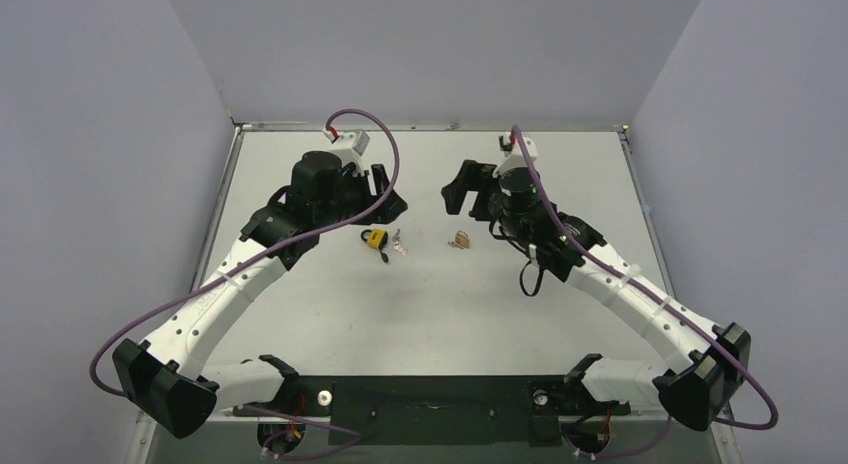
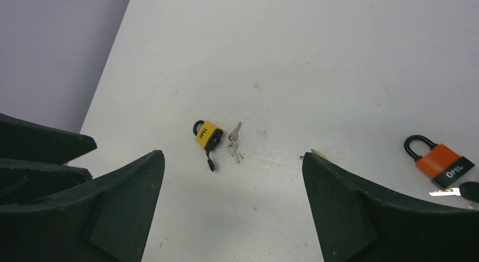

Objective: Lock with the key
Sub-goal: Reset both arms

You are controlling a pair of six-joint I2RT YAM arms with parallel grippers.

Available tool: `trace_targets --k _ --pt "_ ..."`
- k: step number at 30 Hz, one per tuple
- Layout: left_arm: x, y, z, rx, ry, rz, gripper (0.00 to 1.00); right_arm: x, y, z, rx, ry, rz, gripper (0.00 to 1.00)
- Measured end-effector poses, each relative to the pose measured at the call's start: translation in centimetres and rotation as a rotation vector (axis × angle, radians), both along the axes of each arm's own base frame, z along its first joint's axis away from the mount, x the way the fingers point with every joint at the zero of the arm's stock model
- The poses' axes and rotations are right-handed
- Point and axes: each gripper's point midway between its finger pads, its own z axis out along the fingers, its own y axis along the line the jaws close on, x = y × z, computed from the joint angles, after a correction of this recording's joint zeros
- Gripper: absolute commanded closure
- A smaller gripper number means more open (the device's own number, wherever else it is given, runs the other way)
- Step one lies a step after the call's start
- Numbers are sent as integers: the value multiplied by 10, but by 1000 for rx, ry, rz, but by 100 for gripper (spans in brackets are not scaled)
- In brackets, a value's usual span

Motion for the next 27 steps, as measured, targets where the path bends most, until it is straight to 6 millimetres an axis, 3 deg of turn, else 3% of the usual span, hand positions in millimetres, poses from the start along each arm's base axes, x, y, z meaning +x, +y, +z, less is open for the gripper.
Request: trace_targets --k 6,11,27 --pt "-3 9 -4 73 0 6 40 -25 -39 -13 5 -3 -64 11" --pt "-2 14 -7 104 -2 21 39 -28 -56 -7 19 -23 -106 11" --pt "-4 19 -9 125 2 30 35 -26 -60 -6 17 -26 -122 10"
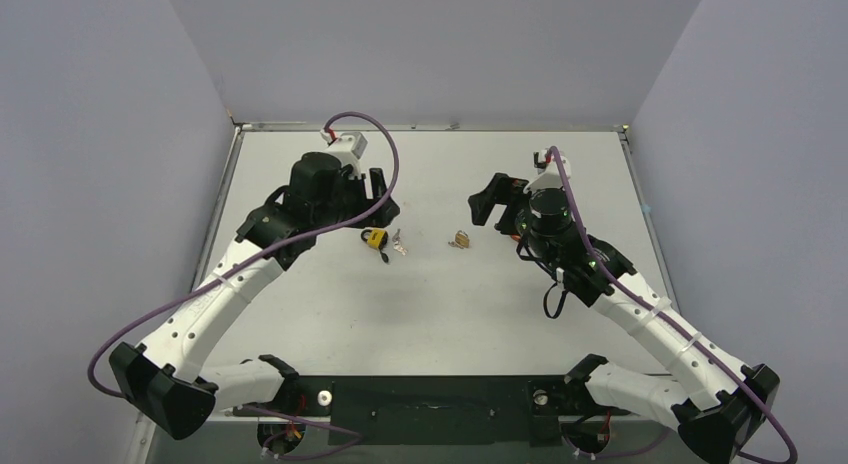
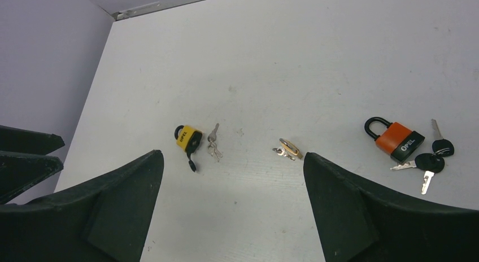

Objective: Lock with the key
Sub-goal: Reset both arms

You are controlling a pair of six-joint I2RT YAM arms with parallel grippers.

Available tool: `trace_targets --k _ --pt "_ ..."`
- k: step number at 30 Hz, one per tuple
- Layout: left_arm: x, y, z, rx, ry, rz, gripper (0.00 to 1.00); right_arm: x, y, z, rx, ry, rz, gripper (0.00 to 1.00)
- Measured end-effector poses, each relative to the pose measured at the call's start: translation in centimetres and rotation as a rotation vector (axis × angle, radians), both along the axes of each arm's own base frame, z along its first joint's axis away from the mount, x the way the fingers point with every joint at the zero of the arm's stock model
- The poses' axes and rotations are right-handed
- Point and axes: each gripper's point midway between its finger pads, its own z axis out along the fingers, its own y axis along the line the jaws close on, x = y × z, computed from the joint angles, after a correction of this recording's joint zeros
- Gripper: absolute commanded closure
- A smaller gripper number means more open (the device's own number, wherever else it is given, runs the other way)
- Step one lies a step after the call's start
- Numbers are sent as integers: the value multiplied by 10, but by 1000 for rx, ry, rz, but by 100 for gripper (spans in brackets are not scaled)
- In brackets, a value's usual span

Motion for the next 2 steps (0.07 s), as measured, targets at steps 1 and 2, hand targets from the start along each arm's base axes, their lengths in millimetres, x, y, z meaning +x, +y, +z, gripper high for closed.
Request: trace_targets --k 1,2 --pt "0 0 0 -1 -1 0 34 0 0 0 0 0 0 10" --pt "0 0 1 -1 -1 0 34 0 0 0 1 0 0 10"
